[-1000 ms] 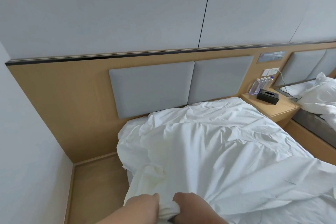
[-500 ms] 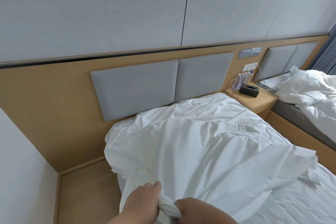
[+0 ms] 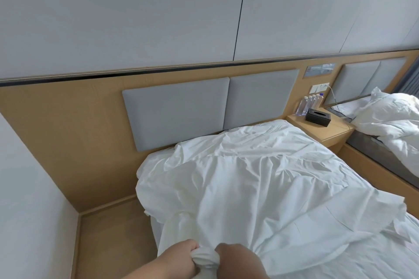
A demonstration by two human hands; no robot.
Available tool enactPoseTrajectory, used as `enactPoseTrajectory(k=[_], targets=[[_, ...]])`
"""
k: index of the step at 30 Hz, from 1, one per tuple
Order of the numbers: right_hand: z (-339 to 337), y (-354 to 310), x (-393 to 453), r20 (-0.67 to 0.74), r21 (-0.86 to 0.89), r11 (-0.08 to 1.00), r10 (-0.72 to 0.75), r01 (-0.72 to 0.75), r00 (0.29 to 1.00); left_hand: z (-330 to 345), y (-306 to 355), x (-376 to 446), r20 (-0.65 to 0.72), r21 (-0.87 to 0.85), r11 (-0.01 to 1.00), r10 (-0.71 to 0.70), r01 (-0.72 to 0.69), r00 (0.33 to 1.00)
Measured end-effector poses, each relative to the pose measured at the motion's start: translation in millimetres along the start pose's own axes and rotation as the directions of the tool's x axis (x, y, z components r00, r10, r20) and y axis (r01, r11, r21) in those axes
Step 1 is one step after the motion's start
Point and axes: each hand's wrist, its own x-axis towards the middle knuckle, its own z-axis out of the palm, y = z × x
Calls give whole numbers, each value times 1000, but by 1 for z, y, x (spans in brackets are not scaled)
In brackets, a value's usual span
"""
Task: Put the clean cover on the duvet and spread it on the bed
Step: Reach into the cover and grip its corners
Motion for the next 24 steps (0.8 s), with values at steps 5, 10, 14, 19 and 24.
enactPoseTrajectory(k=[5, 10, 14, 19, 24], targets=[[4, 2, 0, -372, -27, 987, -158, 160, 915, -10, 1, 7, 60, 76, 997, -14, 9, 998], [-4, 2, 7, -236, 128, 967, -187, 221, 953, -13, 5, 4, 15, 166, 972, -171, 166, 985], [-10, 3, 5, -153, 284, 938, -159, 197, 975, -9, -4, 0, -266, 371, 926, 39, 65, 963], [-21, 3, -1, -36, 331, 931, -151, 154, 988, -14, -1, 3, -319, 429, 903, 116, 34, 941], [-7, 0, 3, -111, 84, 991, -93, 103, 989, -3, -7, 8, -232, 274, 962, 54, 12, 971]])
